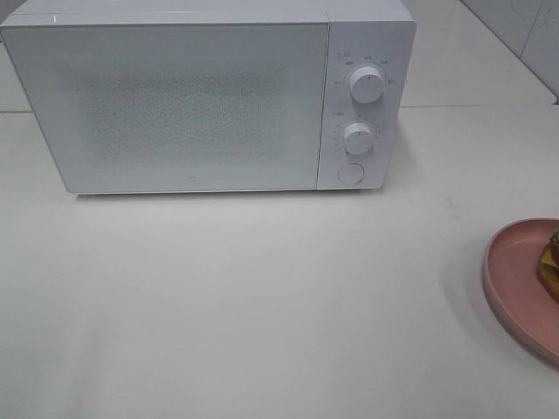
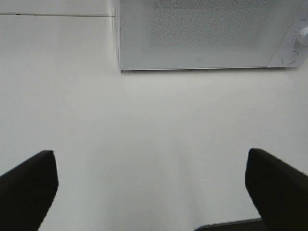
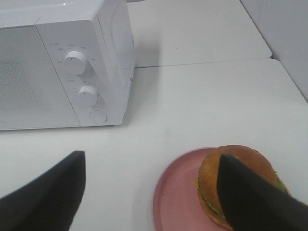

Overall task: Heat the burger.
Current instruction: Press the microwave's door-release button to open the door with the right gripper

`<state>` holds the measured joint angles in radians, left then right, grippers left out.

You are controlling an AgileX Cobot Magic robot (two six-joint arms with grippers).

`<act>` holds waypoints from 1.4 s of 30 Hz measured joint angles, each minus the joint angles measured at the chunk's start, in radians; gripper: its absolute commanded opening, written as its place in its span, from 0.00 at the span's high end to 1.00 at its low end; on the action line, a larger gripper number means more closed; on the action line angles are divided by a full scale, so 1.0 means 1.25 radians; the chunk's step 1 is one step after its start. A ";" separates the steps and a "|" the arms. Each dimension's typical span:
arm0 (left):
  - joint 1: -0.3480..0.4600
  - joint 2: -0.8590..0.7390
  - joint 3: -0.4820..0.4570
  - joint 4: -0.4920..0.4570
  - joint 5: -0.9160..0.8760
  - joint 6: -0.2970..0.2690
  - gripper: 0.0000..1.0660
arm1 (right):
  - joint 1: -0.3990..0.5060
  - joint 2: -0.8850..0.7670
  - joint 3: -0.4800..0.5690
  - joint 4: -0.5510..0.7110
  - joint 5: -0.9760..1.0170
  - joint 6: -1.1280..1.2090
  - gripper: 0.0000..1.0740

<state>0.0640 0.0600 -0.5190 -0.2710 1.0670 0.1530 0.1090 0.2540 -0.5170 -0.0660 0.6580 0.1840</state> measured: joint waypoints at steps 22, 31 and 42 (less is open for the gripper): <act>0.000 0.000 0.000 0.000 0.000 0.000 0.08 | 0.000 0.298 0.000 0.001 -0.277 0.000 0.32; 0.000 0.000 0.000 0.000 0.000 0.000 0.08 | 0.000 0.422 0.000 0.003 -0.398 0.000 0.32; 0.000 0.000 0.000 0.000 0.000 0.000 0.08 | 0.000 0.578 0.000 0.004 -0.548 0.000 0.32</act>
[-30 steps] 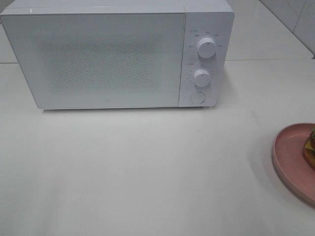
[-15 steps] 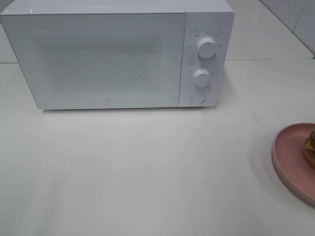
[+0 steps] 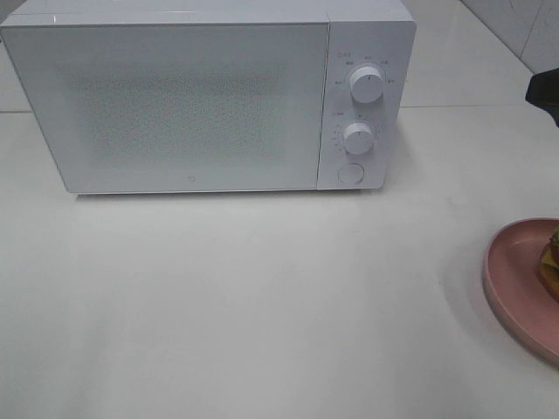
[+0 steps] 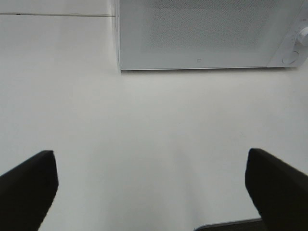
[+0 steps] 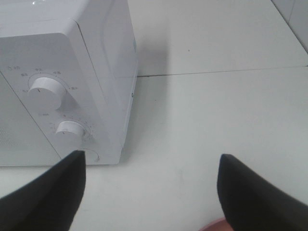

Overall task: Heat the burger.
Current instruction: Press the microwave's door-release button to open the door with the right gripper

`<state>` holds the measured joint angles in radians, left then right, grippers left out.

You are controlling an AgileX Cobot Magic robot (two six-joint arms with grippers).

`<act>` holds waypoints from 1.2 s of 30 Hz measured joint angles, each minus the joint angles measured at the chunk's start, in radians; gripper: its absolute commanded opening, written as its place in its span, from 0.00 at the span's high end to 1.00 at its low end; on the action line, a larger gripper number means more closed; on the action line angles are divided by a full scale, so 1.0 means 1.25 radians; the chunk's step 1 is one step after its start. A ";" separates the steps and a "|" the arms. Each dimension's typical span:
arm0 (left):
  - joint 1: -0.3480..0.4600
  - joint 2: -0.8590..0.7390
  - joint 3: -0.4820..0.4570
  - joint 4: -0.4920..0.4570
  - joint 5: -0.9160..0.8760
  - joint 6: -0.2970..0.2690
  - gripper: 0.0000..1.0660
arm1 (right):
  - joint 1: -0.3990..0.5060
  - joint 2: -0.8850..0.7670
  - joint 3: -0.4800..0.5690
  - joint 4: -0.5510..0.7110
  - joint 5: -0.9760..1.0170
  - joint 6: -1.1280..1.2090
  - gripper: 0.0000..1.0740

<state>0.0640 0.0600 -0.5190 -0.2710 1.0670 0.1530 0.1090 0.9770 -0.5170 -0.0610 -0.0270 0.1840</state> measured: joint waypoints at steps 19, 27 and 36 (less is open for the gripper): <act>0.000 0.000 0.000 0.000 0.000 0.000 0.08 | 0.000 0.246 0.074 0.000 -0.405 0.000 0.32; 0.000 0.000 0.000 0.000 0.000 0.000 0.08 | 0.027 0.316 0.116 0.010 -0.514 -0.002 0.32; 0.000 0.000 0.000 0.000 0.000 0.000 0.08 | 0.150 0.427 0.129 0.089 -0.631 -0.098 0.32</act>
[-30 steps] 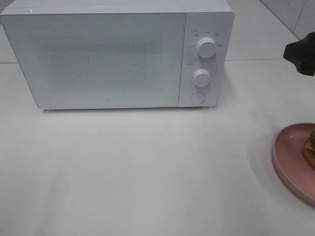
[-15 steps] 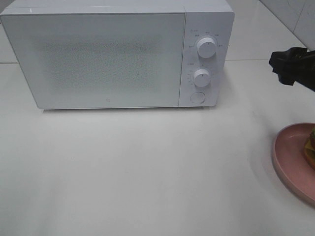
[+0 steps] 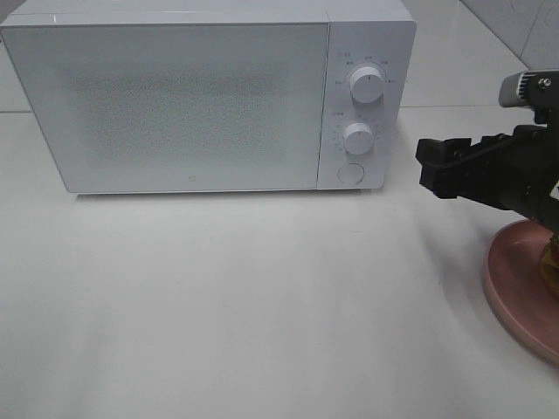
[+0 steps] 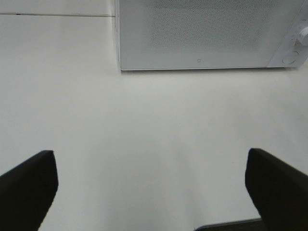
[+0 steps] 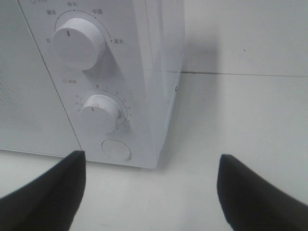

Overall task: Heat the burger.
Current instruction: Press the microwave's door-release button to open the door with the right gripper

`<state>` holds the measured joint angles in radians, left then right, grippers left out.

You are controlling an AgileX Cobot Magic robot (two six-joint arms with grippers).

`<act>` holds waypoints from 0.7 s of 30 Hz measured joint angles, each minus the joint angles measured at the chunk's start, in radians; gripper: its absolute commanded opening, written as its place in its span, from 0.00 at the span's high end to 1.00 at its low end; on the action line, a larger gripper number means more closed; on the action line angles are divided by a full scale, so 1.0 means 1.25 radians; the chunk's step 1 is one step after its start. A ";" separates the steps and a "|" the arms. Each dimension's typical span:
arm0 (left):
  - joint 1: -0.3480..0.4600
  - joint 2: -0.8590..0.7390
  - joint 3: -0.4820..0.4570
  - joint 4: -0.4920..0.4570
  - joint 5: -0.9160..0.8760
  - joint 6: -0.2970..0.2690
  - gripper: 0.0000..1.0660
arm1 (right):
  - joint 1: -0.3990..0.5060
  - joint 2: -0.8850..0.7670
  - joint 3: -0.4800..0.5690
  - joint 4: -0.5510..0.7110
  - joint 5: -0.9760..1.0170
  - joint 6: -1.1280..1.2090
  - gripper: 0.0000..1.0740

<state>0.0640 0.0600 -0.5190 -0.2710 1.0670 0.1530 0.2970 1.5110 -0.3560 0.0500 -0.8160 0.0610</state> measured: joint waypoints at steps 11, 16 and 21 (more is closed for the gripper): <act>0.000 0.000 0.000 0.000 0.000 0.000 0.08 | 0.158 0.116 0.000 0.265 -0.148 -0.176 0.32; 0.000 0.000 0.000 0.000 0.000 0.000 0.08 | 0.230 0.155 0.000 0.346 -0.221 -0.202 0.32; 0.000 0.000 0.000 0.000 0.000 0.000 0.08 | 0.306 0.206 0.000 0.426 -0.287 -0.212 0.32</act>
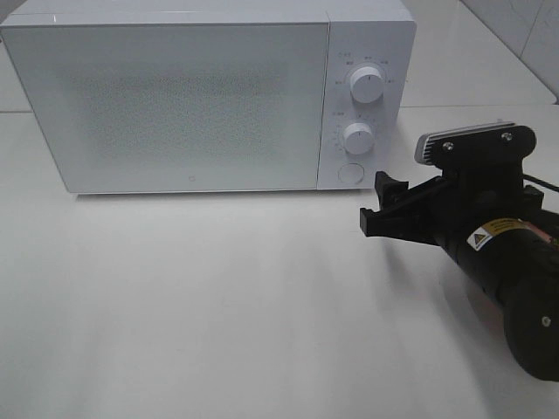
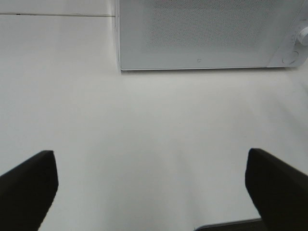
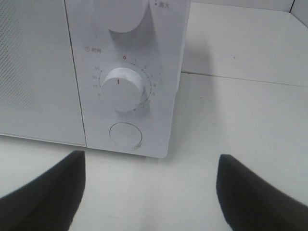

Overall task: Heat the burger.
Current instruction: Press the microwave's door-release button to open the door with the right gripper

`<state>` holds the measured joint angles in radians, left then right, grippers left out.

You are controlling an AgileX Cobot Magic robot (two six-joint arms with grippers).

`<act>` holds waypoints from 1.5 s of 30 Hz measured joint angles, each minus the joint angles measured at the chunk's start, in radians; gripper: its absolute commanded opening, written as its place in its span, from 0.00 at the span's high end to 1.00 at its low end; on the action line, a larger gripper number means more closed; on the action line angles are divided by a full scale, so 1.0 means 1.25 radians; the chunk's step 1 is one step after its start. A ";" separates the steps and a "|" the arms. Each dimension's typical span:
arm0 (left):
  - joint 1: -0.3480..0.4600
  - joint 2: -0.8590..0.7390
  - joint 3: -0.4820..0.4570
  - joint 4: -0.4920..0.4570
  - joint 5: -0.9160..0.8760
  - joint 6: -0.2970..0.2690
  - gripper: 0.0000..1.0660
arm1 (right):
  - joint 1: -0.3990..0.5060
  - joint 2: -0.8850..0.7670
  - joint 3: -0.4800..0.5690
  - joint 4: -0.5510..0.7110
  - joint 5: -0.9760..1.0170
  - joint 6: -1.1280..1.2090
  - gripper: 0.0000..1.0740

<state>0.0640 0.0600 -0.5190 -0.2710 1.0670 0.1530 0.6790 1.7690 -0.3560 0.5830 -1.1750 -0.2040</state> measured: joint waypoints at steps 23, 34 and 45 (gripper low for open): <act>0.000 0.000 0.000 0.000 0.000 0.000 0.08 | 0.024 0.037 0.001 0.026 -0.023 0.570 0.66; 0.000 0.000 0.000 0.000 0.000 0.000 0.08 | 0.024 0.037 0.001 0.026 -0.005 0.994 0.82; 0.000 0.000 0.000 0.000 0.000 0.000 0.08 | 0.024 0.037 0.001 0.026 0.028 1.256 0.82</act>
<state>0.0640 0.0600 -0.5190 -0.2710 1.0670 0.1530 0.7090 1.8150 -0.3550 0.6150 -1.1400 1.3660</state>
